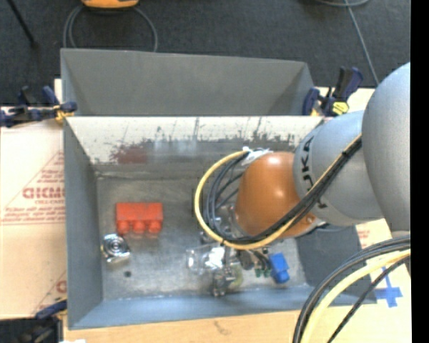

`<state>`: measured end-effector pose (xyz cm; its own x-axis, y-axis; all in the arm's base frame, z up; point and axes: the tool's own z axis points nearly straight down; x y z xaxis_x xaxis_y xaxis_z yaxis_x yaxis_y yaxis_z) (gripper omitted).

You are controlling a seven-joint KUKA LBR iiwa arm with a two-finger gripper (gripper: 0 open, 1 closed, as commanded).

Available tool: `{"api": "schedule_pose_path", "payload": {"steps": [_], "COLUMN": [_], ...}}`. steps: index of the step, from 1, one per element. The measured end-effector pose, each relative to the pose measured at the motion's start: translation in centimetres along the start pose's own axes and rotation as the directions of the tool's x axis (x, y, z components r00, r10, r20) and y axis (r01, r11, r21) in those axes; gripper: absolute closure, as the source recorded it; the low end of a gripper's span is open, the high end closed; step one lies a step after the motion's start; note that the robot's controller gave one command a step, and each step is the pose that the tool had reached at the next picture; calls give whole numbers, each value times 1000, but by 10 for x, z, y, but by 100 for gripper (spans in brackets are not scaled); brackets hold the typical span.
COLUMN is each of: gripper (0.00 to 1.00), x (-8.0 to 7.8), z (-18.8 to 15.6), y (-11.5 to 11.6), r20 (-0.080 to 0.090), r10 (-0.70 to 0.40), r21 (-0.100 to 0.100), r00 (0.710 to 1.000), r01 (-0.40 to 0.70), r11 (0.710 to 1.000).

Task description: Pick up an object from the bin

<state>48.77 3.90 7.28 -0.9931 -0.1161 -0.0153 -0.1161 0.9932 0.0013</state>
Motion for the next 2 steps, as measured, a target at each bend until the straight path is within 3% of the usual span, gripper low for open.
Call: {"api": "schedule_pose_path", "payload": {"steps": [1, 2], "gripper": [0, 100], "x": [-2, -5], "z": [-1, -4], "y": [0, 0], "r20": [-7, 1], "r10": [1, 2], "r21": [0, 0], "r00": [1000, 1000], "r01": [-1, -2], "r11": [1000, 1000]}}
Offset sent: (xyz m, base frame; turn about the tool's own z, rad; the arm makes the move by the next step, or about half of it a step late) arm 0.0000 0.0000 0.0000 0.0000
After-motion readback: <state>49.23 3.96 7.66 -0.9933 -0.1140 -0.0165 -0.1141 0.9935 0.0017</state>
